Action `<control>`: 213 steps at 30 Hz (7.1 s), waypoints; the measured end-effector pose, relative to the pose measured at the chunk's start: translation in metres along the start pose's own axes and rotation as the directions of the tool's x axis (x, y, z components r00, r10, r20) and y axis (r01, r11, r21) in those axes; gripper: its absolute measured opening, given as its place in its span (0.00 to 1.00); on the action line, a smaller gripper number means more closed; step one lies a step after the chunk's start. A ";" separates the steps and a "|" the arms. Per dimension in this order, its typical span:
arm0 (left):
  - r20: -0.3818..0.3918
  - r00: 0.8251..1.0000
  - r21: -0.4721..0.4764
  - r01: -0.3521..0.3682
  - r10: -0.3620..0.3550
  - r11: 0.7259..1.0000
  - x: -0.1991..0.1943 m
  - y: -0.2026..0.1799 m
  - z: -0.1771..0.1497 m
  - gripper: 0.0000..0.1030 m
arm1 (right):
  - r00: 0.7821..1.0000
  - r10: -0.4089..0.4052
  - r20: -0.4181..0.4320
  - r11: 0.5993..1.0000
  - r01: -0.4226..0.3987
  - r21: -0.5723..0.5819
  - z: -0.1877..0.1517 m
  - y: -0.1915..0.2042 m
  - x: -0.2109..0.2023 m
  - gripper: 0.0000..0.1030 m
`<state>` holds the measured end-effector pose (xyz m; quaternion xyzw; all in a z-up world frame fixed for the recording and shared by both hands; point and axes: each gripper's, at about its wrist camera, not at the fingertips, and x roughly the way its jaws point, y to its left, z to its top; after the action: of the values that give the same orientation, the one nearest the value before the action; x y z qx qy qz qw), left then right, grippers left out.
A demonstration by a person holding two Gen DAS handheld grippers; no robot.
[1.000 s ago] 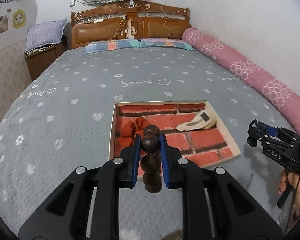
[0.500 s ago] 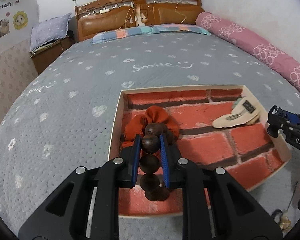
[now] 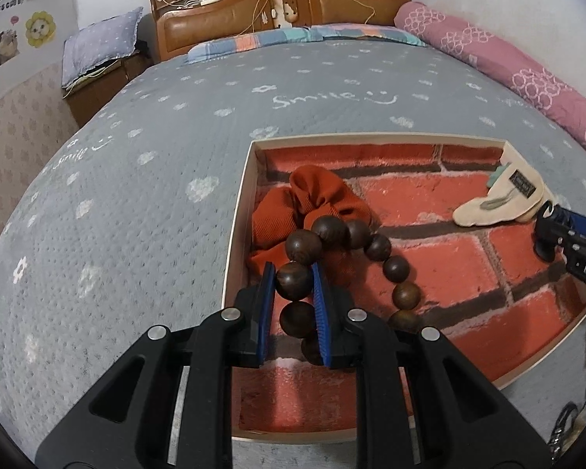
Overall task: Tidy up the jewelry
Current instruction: 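Lower the bracelet and black claw clip into the tray and release both, then move both tools back over the remaining jewelry on the blanket, then grasp the black hair tie with the left tool while the right tool grasps the rainbow claw clip, then carry the hair tie and rainbow claw clip into the tray and open both tools, then grasp the white-band watch with the left tool while the right tool grasps the cream flower clip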
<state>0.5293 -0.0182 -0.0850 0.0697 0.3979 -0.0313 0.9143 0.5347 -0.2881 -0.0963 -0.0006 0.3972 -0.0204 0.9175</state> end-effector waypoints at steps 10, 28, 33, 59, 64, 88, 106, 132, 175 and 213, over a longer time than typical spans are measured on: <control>-0.035 0.999 0.004 -0.001 0.001 1.000 0.007 0.002 -0.007 0.20 | 1.000 0.020 0.000 1.000 -0.020 -0.018 0.001 0.001 -0.001 0.57; 0.170 0.985 -0.004 0.041 -0.040 0.999 -0.144 0.029 -0.033 0.90 | 0.986 0.073 0.152 0.997 -0.072 -0.009 -0.009 -0.021 -0.128 0.81; 0.195 0.980 -0.030 0.045 -0.038 0.999 -0.188 0.044 -0.058 0.92 | 0.980 0.058 0.189 0.998 -0.053 -0.030 -0.026 -0.024 -0.175 0.85; 0.070 0.997 -0.115 0.038 -0.031 0.993 -0.238 0.062 -0.228 0.95 | 0.993 0.067 0.094 0.997 -0.062 -0.052 -0.218 -0.002 -0.262 0.85; 0.050 0.998 -0.107 0.041 -0.036 0.993 -0.233 0.055 -0.242 0.95 | 0.994 0.087 0.062 0.995 -0.083 -0.054 -0.236 0.006 -0.258 0.85; -0.064 0.988 -0.139 0.133 -0.143 0.981 -0.186 0.044 -0.247 0.67 | 0.997 0.078 -0.022 0.989 -0.081 -0.121 -0.254 0.034 -0.226 0.85; -0.093 0.987 -0.097 0.121 -0.130 0.988 -0.179 0.036 -0.248 0.29 | 0.989 0.147 -0.030 0.984 -0.149 -0.100 -0.254 0.032 -0.226 0.62; 0.073 0.990 -0.037 0.120 -0.117 0.992 -0.201 0.028 -0.135 0.22 | 0.985 0.070 0.158 0.992 -0.053 -0.110 -0.127 0.004 -0.237 0.61; -0.027 0.999 -0.011 0.029 -0.029 1.000 -0.017 0.002 -0.029 0.20 | 0.998 0.019 -0.057 0.996 -0.025 -0.089 -0.032 0.016 -0.028 0.61; 0.176 0.983 -0.108 0.067 -0.047 0.992 -0.210 0.028 -0.102 0.95 | 0.993 0.026 0.118 1.000 -0.024 -0.016 -0.095 -0.031 -0.205 0.76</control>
<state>0.3155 0.0258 0.0034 0.0033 0.3198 -0.0408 0.9466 0.3242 -0.3103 -0.0121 -0.0036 0.3423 -0.0061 0.9396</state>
